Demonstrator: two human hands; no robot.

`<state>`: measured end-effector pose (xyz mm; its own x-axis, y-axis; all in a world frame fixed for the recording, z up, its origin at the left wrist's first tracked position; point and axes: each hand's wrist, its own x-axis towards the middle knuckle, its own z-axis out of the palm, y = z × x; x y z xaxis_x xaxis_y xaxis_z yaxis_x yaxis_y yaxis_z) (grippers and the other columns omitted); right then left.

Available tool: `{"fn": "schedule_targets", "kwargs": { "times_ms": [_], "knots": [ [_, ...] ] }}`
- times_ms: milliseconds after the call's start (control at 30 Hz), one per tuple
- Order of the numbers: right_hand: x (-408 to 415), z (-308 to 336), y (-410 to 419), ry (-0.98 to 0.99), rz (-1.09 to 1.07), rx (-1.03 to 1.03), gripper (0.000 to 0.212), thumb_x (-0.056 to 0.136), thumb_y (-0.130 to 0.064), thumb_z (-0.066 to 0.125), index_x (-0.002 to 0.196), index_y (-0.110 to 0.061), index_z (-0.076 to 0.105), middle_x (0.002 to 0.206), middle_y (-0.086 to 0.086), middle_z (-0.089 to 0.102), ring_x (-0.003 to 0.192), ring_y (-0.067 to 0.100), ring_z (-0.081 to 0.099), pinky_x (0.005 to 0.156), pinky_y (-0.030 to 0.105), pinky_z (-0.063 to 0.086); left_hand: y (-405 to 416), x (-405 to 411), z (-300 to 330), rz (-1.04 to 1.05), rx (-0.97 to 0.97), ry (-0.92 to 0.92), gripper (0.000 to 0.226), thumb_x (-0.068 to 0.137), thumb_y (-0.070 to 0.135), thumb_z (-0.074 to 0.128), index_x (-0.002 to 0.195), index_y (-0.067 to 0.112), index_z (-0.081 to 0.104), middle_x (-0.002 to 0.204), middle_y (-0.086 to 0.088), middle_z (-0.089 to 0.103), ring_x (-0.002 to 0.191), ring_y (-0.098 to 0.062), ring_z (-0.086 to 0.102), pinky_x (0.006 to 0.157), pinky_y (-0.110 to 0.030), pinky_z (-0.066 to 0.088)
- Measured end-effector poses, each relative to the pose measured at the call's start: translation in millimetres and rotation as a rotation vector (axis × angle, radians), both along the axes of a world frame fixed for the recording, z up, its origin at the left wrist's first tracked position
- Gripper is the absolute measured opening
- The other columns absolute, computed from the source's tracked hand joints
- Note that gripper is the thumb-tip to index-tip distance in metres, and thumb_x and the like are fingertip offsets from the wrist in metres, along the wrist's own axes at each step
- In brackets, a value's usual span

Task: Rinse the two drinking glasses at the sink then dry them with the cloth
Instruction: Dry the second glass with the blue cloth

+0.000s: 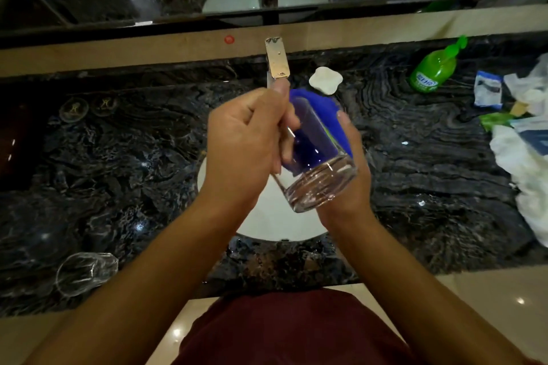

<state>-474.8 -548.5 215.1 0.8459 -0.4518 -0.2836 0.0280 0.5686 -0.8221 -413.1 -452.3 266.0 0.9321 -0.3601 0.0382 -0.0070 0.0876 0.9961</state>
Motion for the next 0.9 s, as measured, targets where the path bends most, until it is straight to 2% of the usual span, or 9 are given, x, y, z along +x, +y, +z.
{"fn": "schedule_targets", "kwargs": {
  "times_ms": [100, 233, 400, 500, 567, 667, 733, 833, 900],
  "knots": [
    [-2.3, 12.5, -8.3, -0.069, 0.013, -0.069, 0.038, 0.097, -0.041, 0.052, 0.120, -0.015, 0.067, 0.115, 0.014, 0.072, 0.108, 0.032, 0.067, 0.103, 0.051, 0.051, 4.9, 2.0, -9.6, 0.052, 0.035, 0.059, 0.045, 0.108, 0.024, 0.050, 0.063, 0.016, 0.057, 0.044, 0.005, 0.046, 0.042, -0.015, 0.039, 0.049, -0.028, 0.037],
    [-5.0, 18.6, -6.4, -0.077, 0.069, -0.458, 0.028, 0.090, -0.034, 0.060, 0.118, -0.030, 0.061, 0.098, -0.013, 0.070, 0.089, 0.012, 0.067, 0.081, 0.037, 0.059, 2.3, 2.1, -25.4, 0.166, 0.087, 0.042, 0.041, 0.106, 0.024, 0.054, 0.067, 0.013, 0.056, 0.051, 0.002, 0.047, 0.043, -0.009, 0.039, 0.047, -0.020, 0.036],
    [-1.1, 13.2, -5.8, -0.053, -0.049, -0.423, 0.016, 0.090, -0.027, 0.063, 0.105, -0.020, 0.065, 0.081, -0.010, 0.067, 0.073, 0.009, 0.062, 0.065, 0.029, 0.053, -7.3, -2.9, -43.9, 0.205, 0.021, 0.205, 0.028, 0.100, 0.007, 0.046, 0.075, 0.009, 0.056, 0.060, 0.002, 0.054, 0.058, -0.011, 0.050, 0.061, -0.022, 0.045],
    [2.1, 12.6, -13.1, -0.060, -0.074, -0.401, 0.011, 0.092, -0.022, 0.063, 0.101, -0.017, 0.066, 0.076, -0.010, 0.066, 0.069, 0.007, 0.061, 0.063, 0.021, 0.051, -9.9, -8.0, -48.8, 0.153, 0.037, 0.408, 0.022, 0.101, 0.024, 0.048, 0.090, 0.009, 0.059, 0.084, -0.003, 0.065, 0.079, -0.013, 0.061, 0.072, -0.031, 0.053],
    [5.2, 13.9, -16.9, -0.073, -0.090, -0.432, 0.007, 0.094, -0.019, 0.064, 0.100, -0.017, 0.065, 0.073, -0.012, 0.066, 0.066, 0.004, 0.061, 0.061, 0.020, 0.051, -9.0, -14.2, -50.2, 0.106, 0.002, 0.580, 0.032, 0.103, 0.039, 0.049, 0.098, 0.009, 0.059, 0.096, -0.010, 0.067, 0.083, -0.018, 0.065, 0.067, -0.031, 0.055],
    [8.8, 15.6, -18.4, -0.082, -0.138, -0.509, 0.008, 0.095, -0.021, 0.067, 0.102, -0.019, 0.063, 0.078, -0.013, 0.067, 0.069, 0.005, 0.063, 0.063, 0.025, 0.053, 1.5, -24.7, -52.2, 0.016, 0.027, 0.601, 0.050, 0.097, 0.056, 0.050, 0.109, 0.009, 0.062, 0.106, -0.016, 0.071, 0.086, -0.026, 0.070, 0.075, -0.045, 0.059],
    [11.6, 16.9, -16.9, -0.078, -0.197, -0.579, 0.018, 0.092, -0.031, 0.070, 0.104, -0.021, 0.062, 0.086, -0.008, 0.067, 0.073, 0.010, 0.064, 0.066, 0.028, 0.054, 10.1, -27.3, -50.4, -0.050, -0.036, 0.608, 0.057, 0.092, 0.057, 0.055, 0.122, 0.008, 0.060, 0.116, -0.022, 0.071, 0.091, -0.035, 0.072, 0.086, -0.058, 0.060],
    [15.5, 21.2, -11.6, -0.115, -0.237, -0.689, 0.027, 0.089, -0.035, 0.070, 0.109, -0.023, 0.057, 0.094, -0.002, 0.065, 0.077, 0.008, 0.063, 0.069, 0.023, 0.052, 14.9, -30.4, -42.5, -0.159, -0.202, 0.765, 0.061, 0.098, 0.058, 0.054, 0.142, 0.015, 0.054, 0.132, -0.022, 0.067, 0.114, -0.038, 0.070, 0.096, -0.061, 0.055],
    [16.6, 24.3, -7.5, -0.145, -0.247, -0.771, 0.032, 0.088, -0.033, 0.072, 0.113, -0.021, 0.054, 0.096, -0.006, 0.062, 0.078, 0.003, 0.061, 0.070, 0.018, 0.050, 13.3, -33.8, -38.1, -0.194, -0.266, 0.861, 0.063, 0.100, 0.061, 0.045, 0.143, 0.016, 0.058, 0.135, -0.016, 0.068, 0.123, -0.035, 0.067, 0.101, -0.060, 0.053]
  ]
}}
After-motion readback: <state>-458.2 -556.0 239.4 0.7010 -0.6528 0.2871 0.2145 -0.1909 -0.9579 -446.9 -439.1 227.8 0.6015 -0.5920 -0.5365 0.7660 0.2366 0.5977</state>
